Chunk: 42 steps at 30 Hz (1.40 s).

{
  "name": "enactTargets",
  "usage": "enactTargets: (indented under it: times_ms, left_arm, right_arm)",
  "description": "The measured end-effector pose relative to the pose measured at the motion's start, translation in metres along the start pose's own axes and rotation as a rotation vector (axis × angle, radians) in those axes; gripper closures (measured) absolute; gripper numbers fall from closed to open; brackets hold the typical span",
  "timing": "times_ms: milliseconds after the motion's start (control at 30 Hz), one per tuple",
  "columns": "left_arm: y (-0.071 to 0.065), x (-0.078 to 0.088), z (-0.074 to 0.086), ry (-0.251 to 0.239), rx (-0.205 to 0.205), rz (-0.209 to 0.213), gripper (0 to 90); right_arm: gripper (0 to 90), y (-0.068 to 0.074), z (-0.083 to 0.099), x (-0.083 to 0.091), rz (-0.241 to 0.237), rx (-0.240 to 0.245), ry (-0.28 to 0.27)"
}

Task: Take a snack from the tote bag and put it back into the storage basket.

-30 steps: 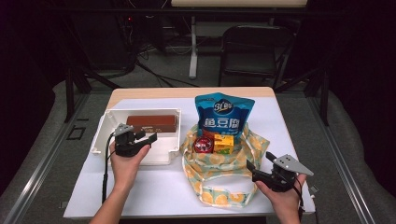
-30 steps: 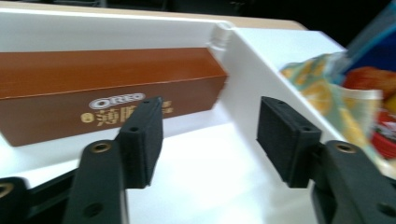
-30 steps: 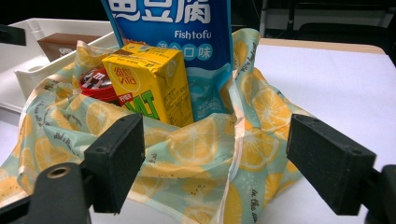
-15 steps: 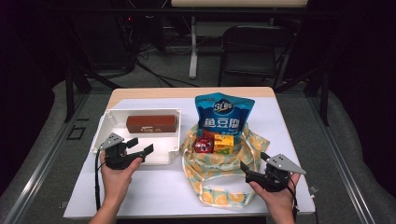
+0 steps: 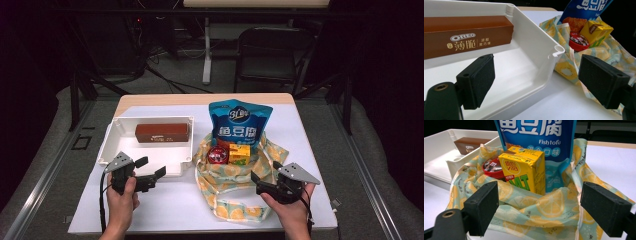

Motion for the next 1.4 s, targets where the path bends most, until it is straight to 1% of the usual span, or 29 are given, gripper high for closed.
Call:
enactTargets:
  times_ms: [100,133,167,300,433,533,633,833,1000,1067,1100,1267,1400]
  left_arm:
    - [0.000,0.001,0.003,0.005,-0.005,-0.003,14.5]
    - [0.001,0.001,0.004,0.009,-0.012,-0.006,15.0]
    - [0.000,0.001,0.005,0.006,-0.011,-0.004,15.2]
    - [-0.001,0.005,0.004,-0.001,-0.021,-0.016,15.3]
    - [-0.001,0.008,0.005,-0.003,-0.022,-0.026,15.3]
    - [0.000,0.008,0.006,-0.005,-0.023,-0.028,15.3]
    - [0.000,0.006,0.007,0.004,-0.026,-0.028,15.3]
    - [0.000,0.004,0.010,0.020,-0.023,-0.023,15.4]
    - [-0.002,0.003,0.011,0.027,-0.034,-0.021,15.5]
    - [-0.003,0.002,0.011,0.027,-0.040,-0.022,15.5]
    - [-0.004,0.002,0.012,0.031,-0.035,-0.020,15.5]
    - [-0.005,0.001,0.012,0.033,-0.045,-0.019,15.6]
    - [-0.006,0.001,0.012,0.036,-0.045,-0.018,15.6]
  right_arm:
    - [15.4,0.003,-0.001,-0.003,-0.001,0.003,0.006]
    - [15.4,0.004,-0.001,-0.003,-0.001,0.007,0.009]
    - [15.4,0.005,-0.002,-0.004,-0.002,0.008,0.009]
    - [15.4,0.011,-0.006,-0.008,-0.012,0.008,0.007]
    - [15.4,0.018,-0.011,-0.013,-0.019,0.011,0.001]
    - [15.2,0.022,-0.014,-0.017,-0.017,0.008,-0.003]
    - [15.1,0.023,-0.017,-0.021,-0.009,0.007,-0.001]
    - [14.8,0.027,-0.021,-0.031,0.019,-0.002,0.008]
    - [14.6,0.031,-0.022,-0.040,0.040,-0.018,0.016]
    - [14.3,0.032,-0.021,-0.043,0.054,-0.026,0.023]
    - [14.3,0.032,-0.021,-0.045,0.061,-0.033,0.021]
    - [14.3,0.034,-0.022,-0.055,0.100,-0.055,0.022]
    - [12.5,0.036,-0.022,-0.063,0.126,-0.073,0.031]
Point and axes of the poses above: each handheld gripper's, and its own axes: x roughly backward along the jaws, z roughly out of its underside, y roughly to its left, the point moved 7 cm from there along -x, roughly forward along the jaws, and after that the axes turned 1 degree about y, right-handed, at the moved point
